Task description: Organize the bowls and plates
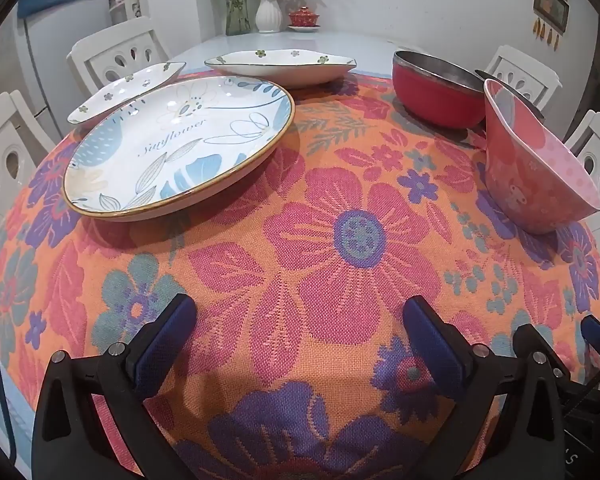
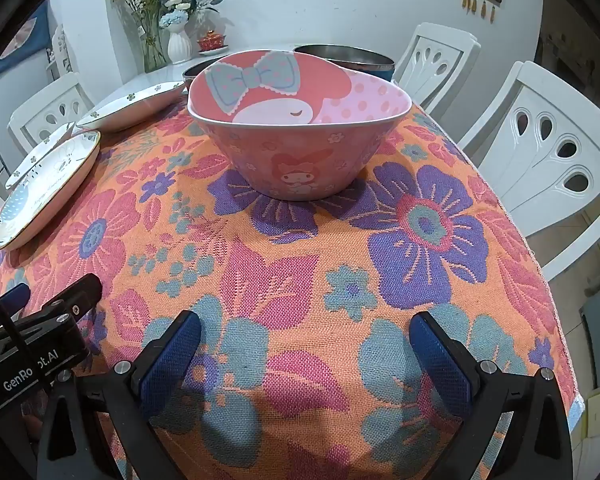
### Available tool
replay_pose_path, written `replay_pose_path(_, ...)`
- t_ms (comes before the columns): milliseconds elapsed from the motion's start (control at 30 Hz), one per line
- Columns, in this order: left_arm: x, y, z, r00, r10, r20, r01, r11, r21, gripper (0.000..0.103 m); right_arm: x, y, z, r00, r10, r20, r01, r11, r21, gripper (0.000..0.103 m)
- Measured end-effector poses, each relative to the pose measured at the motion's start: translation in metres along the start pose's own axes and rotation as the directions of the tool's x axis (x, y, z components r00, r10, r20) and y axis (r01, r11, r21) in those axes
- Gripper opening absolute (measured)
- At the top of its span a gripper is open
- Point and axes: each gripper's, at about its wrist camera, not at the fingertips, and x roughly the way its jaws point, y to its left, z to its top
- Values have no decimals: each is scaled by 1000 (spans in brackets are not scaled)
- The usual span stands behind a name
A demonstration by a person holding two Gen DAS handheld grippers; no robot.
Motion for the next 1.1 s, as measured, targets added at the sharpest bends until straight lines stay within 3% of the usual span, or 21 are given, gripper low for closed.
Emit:
replay_pose_path(900,1,-2,2,1000,-3,-3,3,1000,3,103,0,0,0,1000,1,1,-1,1000,1,103)
replay_pose_path(1000,3,-2,6,998,-17,-62,20,999,39,103,-3,2,-3,1000,10,-8,-10,1000,-2,103)
replay_pose_path(1100,2,-1,6,991,-44,-130,52,997,59,103,-12,3,-9,997,31,-71,-33,999,-15,103)
